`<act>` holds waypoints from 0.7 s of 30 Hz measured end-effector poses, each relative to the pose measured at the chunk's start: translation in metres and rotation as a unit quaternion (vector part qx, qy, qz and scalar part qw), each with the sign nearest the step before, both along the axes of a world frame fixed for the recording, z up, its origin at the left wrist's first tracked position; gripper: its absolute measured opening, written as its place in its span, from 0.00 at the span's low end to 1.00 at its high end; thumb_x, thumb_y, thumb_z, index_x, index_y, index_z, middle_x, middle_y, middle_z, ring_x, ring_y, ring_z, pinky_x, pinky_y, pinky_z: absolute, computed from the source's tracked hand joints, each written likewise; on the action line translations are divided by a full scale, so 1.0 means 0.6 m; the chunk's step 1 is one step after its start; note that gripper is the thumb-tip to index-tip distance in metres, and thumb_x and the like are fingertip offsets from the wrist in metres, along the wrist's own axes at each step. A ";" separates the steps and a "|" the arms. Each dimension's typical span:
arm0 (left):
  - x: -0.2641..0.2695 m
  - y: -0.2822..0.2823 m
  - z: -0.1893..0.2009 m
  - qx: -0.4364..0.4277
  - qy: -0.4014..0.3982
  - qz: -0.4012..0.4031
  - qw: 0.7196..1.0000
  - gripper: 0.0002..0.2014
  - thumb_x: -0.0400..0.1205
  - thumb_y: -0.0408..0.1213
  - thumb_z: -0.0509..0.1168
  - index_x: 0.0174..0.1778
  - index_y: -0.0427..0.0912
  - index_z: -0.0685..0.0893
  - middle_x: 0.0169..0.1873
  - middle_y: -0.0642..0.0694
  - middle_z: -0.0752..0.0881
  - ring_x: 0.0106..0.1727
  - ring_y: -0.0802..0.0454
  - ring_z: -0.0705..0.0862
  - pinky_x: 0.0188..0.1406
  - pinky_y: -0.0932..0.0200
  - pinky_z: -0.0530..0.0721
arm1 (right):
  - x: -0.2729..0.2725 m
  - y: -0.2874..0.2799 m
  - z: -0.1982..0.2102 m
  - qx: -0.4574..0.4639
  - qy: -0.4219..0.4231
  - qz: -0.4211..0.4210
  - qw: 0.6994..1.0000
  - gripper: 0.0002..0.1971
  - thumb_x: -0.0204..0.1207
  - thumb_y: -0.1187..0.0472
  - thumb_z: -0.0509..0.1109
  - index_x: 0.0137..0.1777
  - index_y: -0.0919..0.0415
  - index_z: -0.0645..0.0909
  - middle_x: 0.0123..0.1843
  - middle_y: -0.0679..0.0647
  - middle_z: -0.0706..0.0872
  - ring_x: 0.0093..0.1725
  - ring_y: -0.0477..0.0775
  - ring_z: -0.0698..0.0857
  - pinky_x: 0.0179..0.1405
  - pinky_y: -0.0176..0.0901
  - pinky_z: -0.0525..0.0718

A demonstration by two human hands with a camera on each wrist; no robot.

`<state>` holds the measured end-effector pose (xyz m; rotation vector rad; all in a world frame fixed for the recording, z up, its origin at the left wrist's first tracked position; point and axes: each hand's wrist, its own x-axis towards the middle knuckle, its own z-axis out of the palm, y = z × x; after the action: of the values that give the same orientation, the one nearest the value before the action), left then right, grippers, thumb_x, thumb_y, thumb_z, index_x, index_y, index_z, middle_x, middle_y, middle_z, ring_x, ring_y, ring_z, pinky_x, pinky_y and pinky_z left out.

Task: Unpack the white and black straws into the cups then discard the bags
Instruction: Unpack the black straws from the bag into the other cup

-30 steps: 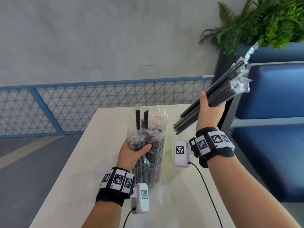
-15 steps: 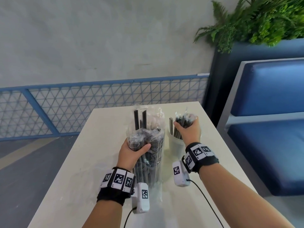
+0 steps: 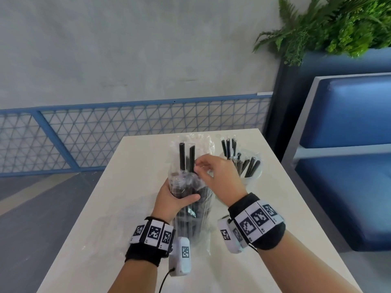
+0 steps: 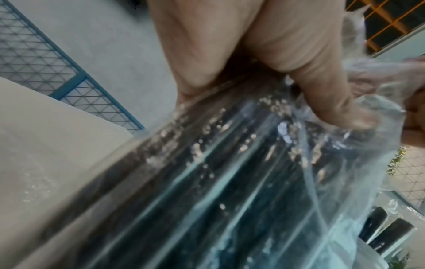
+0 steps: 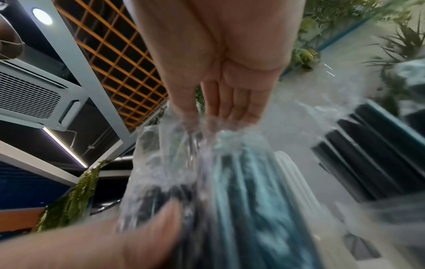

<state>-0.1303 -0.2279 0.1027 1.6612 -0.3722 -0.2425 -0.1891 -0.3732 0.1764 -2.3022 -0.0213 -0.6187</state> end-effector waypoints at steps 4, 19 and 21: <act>-0.003 0.009 -0.005 0.018 0.009 -0.046 0.999 0.36 0.58 0.28 0.82 0.63 0.39 0.78 0.50 0.45 0.89 0.53 0.51 0.88 0.57 0.53 0.86 | 0.008 0.008 0.019 -0.110 0.156 0.021 0.981 0.15 0.68 0.56 0.76 0.50 0.62 0.77 0.44 0.54 0.82 0.45 0.54 0.82 0.44 0.41 0.80; -0.011 0.029 0.003 -0.015 0.031 -0.121 0.992 0.45 0.61 0.18 0.78 0.67 0.59 0.69 0.54 0.53 0.86 0.54 0.63 0.87 0.50 0.66 0.84 | 0.018 0.028 0.009 -0.170 0.222 0.101 0.955 0.31 0.67 0.49 0.78 0.70 0.57 0.74 0.59 0.53 0.83 0.57 0.55 0.82 0.46 0.35 0.71; -0.009 0.031 0.001 -0.023 0.034 -0.123 0.992 0.44 0.62 0.17 0.77 0.69 0.53 0.70 0.54 0.52 0.87 0.55 0.60 0.87 0.51 0.62 0.85 | 0.017 0.029 0.005 -0.146 0.213 0.118 0.959 0.31 0.68 0.51 0.77 0.71 0.55 0.74 0.58 0.53 0.84 0.57 0.54 0.83 0.47 0.35 0.72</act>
<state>-0.1356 -0.2094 0.1034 1.5565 -0.5276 -0.4684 -0.1788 -0.3559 0.1792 -2.6207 -0.1898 0.0119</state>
